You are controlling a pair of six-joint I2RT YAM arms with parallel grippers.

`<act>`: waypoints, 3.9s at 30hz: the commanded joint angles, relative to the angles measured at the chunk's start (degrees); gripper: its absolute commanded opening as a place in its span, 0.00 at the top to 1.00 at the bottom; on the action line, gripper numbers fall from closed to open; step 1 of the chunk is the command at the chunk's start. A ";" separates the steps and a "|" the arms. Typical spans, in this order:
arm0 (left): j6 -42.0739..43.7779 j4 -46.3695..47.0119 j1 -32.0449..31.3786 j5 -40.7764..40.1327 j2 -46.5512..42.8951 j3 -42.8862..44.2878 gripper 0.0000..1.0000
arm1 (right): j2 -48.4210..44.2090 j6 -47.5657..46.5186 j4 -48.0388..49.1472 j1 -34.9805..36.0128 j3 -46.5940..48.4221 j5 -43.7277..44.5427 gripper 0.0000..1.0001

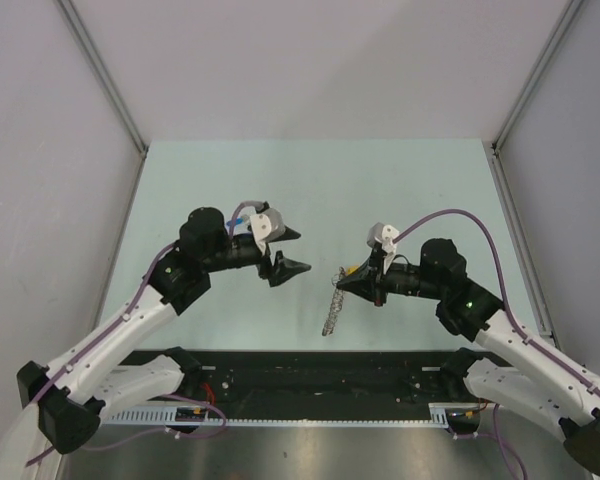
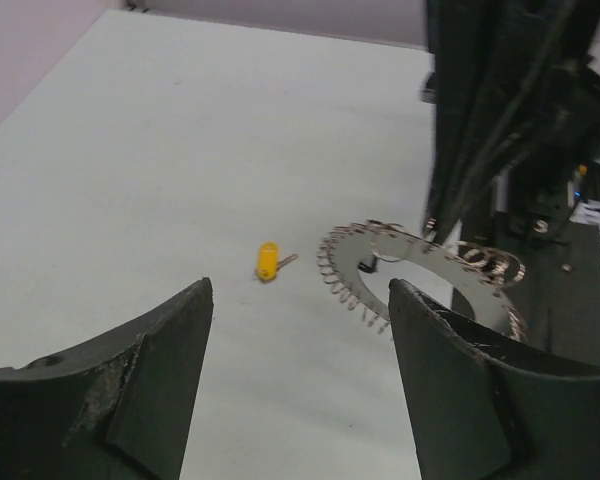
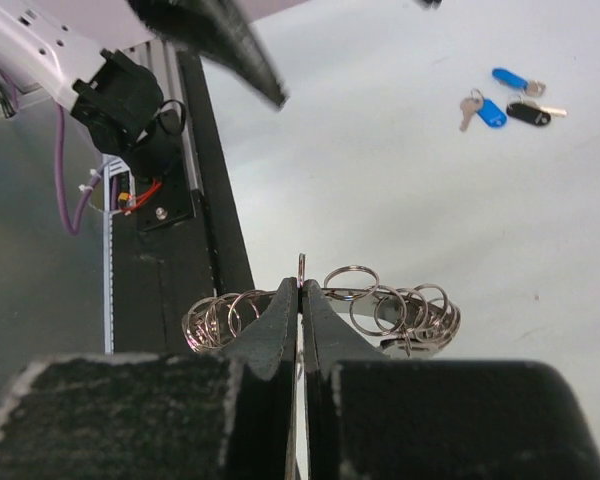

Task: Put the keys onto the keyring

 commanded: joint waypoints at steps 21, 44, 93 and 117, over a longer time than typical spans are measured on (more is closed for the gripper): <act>-4.18 15.04 -0.16 29.38 3.16 -5.74 0.61 | 5.24 -4.09 8.63 7.98 8.60 2.38 1.00; -6.38 13.46 0.01 28.16 6.59 -5.83 0.75 | 5.15 -4.44 9.60 8.60 8.60 4.40 1.00; -7.26 8.28 3.09 -11.48 -24.79 -21.56 1.00 | 14.71 9.95 -5.96 1.57 8.51 32.00 0.00; -3.57 4.32 3.53 -20.54 -27.95 -21.73 1.00 | 41.36 9.36 17.85 -2.39 1.05 39.03 0.57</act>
